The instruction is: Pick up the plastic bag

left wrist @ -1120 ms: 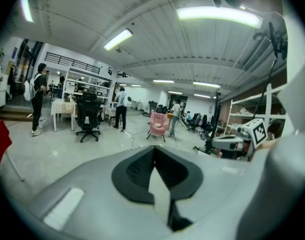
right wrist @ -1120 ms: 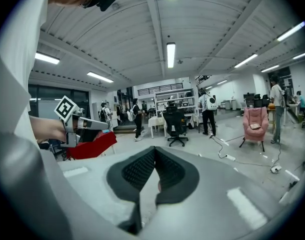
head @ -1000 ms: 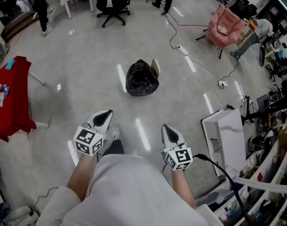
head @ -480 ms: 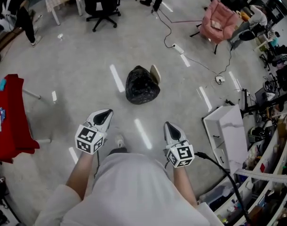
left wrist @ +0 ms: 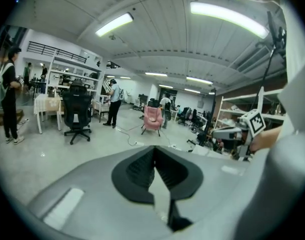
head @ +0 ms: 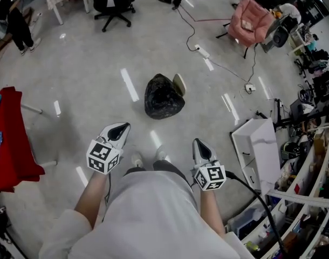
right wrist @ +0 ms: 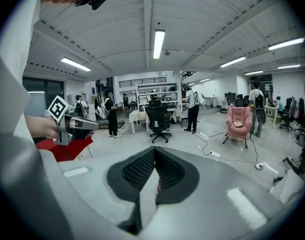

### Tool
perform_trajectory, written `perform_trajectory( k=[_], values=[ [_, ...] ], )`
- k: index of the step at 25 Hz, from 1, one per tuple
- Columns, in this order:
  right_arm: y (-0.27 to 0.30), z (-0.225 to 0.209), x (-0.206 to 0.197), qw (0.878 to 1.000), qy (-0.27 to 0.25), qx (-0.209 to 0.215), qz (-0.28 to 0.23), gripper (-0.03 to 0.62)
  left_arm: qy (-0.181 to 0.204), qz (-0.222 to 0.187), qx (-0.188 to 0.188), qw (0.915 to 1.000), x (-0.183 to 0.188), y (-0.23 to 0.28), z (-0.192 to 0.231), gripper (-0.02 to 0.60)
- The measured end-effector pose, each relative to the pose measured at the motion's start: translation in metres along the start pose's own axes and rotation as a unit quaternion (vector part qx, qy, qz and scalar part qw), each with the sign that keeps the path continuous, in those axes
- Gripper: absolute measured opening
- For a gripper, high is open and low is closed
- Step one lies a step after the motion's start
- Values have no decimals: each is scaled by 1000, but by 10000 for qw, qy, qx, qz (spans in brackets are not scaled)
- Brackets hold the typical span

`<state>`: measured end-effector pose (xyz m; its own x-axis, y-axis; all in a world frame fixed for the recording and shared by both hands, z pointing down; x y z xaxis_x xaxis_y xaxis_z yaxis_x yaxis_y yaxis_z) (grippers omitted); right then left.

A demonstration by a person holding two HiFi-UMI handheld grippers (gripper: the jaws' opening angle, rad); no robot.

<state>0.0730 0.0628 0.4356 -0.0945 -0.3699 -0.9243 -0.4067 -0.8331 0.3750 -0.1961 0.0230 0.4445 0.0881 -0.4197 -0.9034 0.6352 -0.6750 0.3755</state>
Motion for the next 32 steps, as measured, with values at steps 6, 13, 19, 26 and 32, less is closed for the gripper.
perform_trajectory(
  k=[6,13,19,26,32],
  values=[
    [27,-9,3,10000,-2,95,30,2,-31,2,61,10000,4,18,13,3],
    [76,-22,12,9987,-18,494,96,1,-63,77,315,9995,19,42,38,3],
    [109,-54,6,9974,107,662,274,2,-151,283,417,9986,21,86,45,3],
    [156,-105,-14,9936,144,912,654,2,-245,605,497,9966,24,149,57,4],
    [197,-140,-45,9845,48,1394,1059,0,-141,957,635,9933,8,198,63,3]
  ],
)
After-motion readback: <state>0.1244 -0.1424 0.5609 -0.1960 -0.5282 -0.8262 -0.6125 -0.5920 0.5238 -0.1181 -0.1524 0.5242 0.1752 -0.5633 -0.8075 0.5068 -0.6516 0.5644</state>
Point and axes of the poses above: the fingertips, and each gripper's own axes: y forward along the fingers, z to its left, x out of its top, the point moved 1 cm from there along -y, backward along the fingers
